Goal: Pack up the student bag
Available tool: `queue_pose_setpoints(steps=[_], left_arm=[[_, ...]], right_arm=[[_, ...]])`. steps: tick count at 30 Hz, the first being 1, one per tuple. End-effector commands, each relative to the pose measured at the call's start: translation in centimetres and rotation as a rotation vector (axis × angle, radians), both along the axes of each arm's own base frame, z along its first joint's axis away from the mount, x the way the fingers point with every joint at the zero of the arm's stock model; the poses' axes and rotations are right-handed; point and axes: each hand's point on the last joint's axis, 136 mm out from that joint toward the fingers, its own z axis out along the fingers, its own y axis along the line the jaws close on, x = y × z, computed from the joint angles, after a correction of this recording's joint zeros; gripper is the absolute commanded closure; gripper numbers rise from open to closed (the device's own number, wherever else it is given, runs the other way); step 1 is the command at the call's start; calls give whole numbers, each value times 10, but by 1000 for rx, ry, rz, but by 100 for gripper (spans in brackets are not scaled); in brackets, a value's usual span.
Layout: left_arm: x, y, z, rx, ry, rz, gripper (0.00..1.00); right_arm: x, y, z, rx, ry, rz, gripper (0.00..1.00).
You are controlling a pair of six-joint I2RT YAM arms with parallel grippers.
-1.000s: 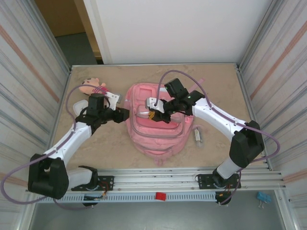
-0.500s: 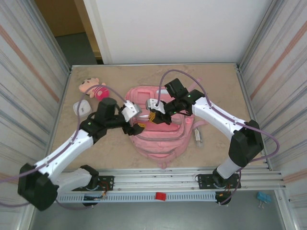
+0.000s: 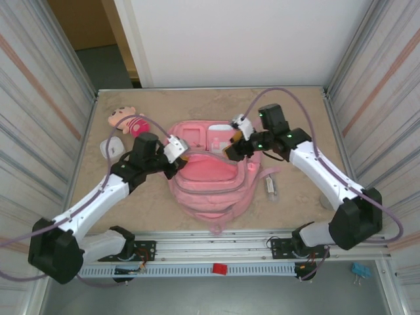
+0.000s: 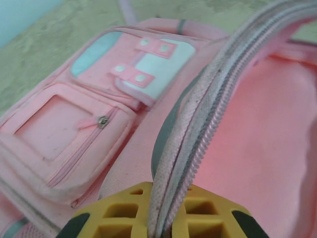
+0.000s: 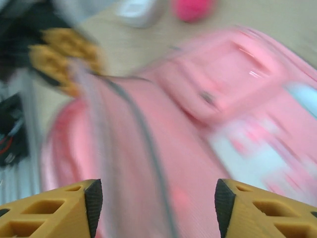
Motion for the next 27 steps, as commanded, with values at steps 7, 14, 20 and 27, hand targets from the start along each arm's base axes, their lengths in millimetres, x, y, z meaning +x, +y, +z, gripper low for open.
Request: queue_pose_setpoints(steps=[7,14,20,27], left_arm=[[6,32,25,-159,-13,159,93],[6,28,31,-257,27,180,92],[6,26,35,-291,34,184,92],[5,24,38,-302,40,178,93]], right_arm=[[-34,-150,-124,-373,561,-849,32],[-43,-159,-182,-440,701,-895,28],[-43,-157,-202,-468,731,-881,29],[-35,-169,-220,-543,715,-896,34]])
